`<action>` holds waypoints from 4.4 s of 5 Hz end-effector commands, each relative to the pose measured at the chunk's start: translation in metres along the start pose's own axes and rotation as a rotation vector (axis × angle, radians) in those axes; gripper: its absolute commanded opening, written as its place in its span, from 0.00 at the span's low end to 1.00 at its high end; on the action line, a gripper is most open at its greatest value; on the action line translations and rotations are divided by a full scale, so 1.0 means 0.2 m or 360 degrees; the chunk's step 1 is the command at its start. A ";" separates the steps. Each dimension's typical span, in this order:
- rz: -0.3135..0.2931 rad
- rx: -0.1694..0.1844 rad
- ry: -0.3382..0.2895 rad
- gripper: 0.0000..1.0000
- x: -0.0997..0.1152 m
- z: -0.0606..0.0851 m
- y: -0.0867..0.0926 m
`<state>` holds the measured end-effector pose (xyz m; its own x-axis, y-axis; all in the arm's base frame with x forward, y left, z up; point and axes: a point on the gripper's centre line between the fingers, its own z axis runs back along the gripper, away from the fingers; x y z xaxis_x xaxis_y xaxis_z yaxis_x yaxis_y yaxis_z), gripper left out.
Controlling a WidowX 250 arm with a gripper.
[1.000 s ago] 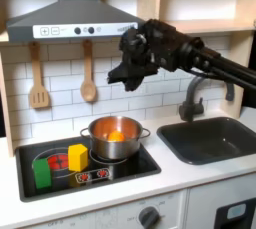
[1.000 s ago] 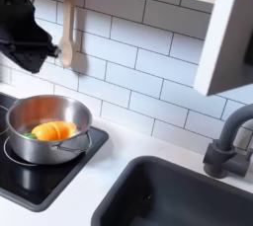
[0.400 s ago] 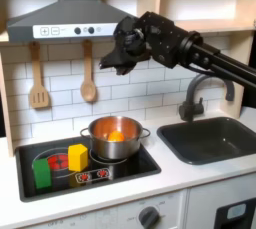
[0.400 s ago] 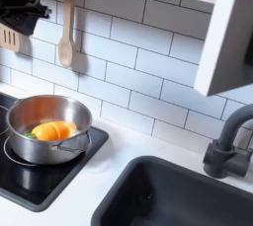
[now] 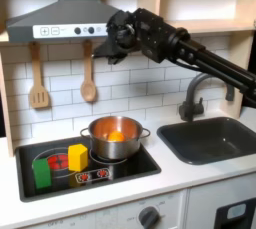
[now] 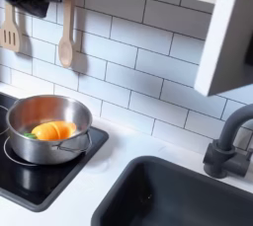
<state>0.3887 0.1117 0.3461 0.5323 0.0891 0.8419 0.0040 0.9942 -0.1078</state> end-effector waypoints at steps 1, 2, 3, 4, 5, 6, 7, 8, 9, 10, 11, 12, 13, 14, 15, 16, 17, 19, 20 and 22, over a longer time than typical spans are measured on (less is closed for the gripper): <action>0.0045 0.0031 -0.0126 0.00 0.16 0.00 0.04; 0.0021 0.0038 -0.0094 0.00 0.14 0.02 0.04; 0.0049 0.0032 -0.0088 0.00 0.14 0.02 0.04; 0.0071 0.0075 -0.0071 0.00 0.12 0.04 0.07; 0.0071 0.0093 -0.0073 0.00 0.11 0.07 0.07; 0.0065 0.0076 -0.0132 0.00 0.17 0.12 0.04; 0.0091 0.0081 -0.0133 0.00 0.17 0.07 0.06; 0.0089 0.0101 -0.0189 0.00 0.24 0.08 0.07; 0.0107 0.0140 -0.0217 0.00 0.28 0.06 0.13; 0.0099 0.0186 -0.0231 0.00 0.31 0.07 0.16; 0.0084 0.0189 -0.0275 0.00 0.36 0.09 0.14; 0.0062 0.0199 -0.0274 0.00 0.36 0.09 0.15; 0.0071 0.0217 -0.0249 0.00 0.35 0.11 0.16; 0.0087 0.0212 -0.0231 0.00 0.33 0.12 0.17; 0.0080 0.0197 -0.0197 0.00 0.31 0.12 0.16; 0.0102 0.0180 -0.0172 0.00 0.26 0.12 0.14; 0.0125 0.0144 -0.0046 0.00 0.16 0.02 0.15; 0.0101 0.0053 0.0075 0.00 0.07 -0.09 0.07; 0.0066 0.0006 0.0240 0.00 -0.05 -0.10 0.04; -0.0019 -0.0081 0.0571 0.00 -0.30 0.02 -0.05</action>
<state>0.3547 0.0959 0.3023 0.7918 0.0421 0.6093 0.0567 0.9882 -0.1420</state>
